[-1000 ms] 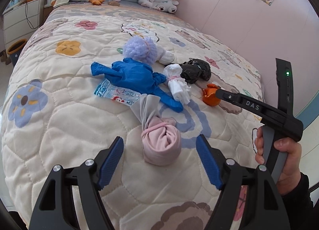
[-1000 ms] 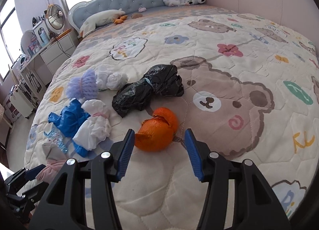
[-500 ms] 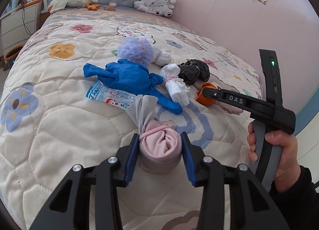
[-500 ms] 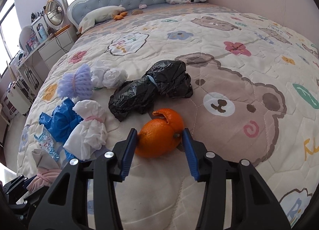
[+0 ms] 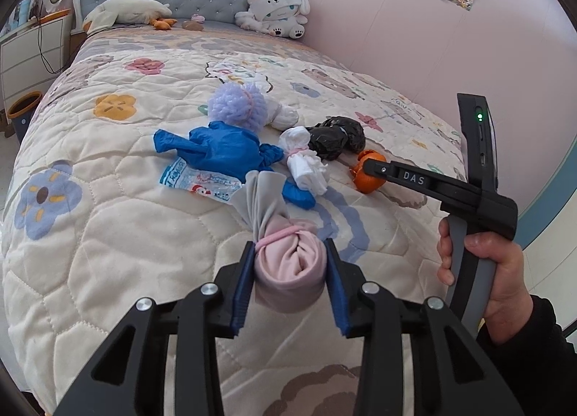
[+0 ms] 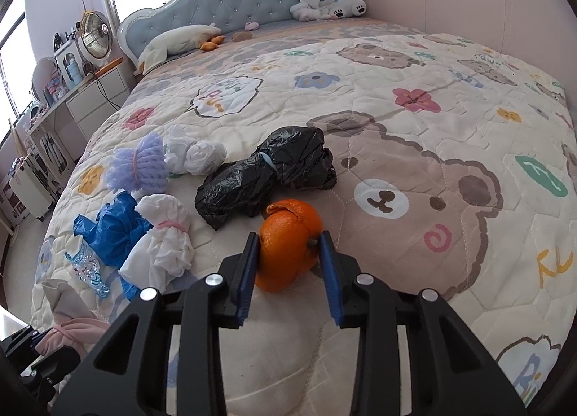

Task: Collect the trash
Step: 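Carry the pink bundle and the orange in both grippers over the yellow bin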

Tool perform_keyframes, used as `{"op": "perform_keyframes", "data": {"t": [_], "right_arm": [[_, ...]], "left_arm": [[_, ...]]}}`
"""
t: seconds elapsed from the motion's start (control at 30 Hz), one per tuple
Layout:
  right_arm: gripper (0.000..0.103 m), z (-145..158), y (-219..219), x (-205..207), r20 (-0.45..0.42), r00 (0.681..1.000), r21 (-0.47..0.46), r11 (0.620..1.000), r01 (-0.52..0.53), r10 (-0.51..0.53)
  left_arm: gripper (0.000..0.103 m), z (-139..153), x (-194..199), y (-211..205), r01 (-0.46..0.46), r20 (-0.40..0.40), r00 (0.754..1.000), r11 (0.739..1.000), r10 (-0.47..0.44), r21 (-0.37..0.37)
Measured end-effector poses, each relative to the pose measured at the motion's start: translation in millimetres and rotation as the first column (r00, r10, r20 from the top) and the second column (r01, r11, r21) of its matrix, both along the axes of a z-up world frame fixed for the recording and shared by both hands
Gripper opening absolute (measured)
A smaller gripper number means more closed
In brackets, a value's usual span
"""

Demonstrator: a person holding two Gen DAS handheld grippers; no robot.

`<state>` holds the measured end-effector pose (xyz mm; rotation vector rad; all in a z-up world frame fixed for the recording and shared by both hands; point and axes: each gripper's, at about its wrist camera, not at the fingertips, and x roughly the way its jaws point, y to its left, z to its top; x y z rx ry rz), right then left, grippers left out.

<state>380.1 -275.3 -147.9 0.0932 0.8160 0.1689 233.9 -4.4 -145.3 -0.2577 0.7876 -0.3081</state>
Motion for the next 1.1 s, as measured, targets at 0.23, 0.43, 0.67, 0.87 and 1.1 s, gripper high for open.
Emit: {"op": "perform_keyframes", "data": {"t": [0.23, 0.43, 0.67, 0.87, 1.1], "right_arm": [[0.031, 9, -1, -8, 0.020, 1.000, 0.011, 1.000, -0.004, 0.004], [0.031, 19, 0, -20, 0.049, 0.999, 0.020, 1.000, -0.012, 0.011], [0.031, 33, -4, -34, 0.075, 0.997, 0.044, 0.999, -0.018, 0.015], [0.031, 47, -8, -52, 0.098, 0.995, 0.065, 0.998, -0.027, 0.020], [0.031, 65, -14, -76, 0.130, 0.991, 0.084, 0.995, -0.046, 0.035]], "left_arm": [[0.035, 10, -9, 5, 0.001, 0.003, 1.000, 1.000, -0.001, -0.017], [0.035, 22, -17, 13, -0.019, 0.018, 1.000, 1.000, 0.019, -0.021], [0.035, 37, -24, 19, -0.048, 0.043, 0.998, 0.999, 0.048, 0.002], [0.035, 52, -33, 22, -0.065, 0.072, 0.995, 0.998, 0.063, 0.019], [0.035, 74, -51, 16, -0.064, 0.125, 0.990, 0.997, 0.060, 0.033]]}}
